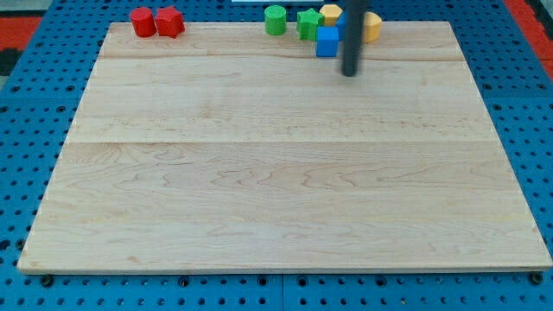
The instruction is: Push the yellow heart to the right of the blue triangle
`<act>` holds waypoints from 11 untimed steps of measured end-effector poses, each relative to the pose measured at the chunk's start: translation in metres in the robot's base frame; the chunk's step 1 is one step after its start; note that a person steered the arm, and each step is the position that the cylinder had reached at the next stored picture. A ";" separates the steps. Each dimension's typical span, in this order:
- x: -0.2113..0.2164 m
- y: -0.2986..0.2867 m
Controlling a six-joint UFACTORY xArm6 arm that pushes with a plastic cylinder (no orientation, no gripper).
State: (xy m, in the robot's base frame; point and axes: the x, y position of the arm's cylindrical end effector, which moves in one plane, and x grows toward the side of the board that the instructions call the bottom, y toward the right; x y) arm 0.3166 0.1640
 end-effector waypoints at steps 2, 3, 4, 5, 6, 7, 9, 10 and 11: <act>-0.124 0.110; -0.126 0.081; -0.126 0.044; -0.125 0.009; -0.125 -0.017; -0.124 -0.021; -0.088 -0.015; -0.036 0.025; -0.022 -0.031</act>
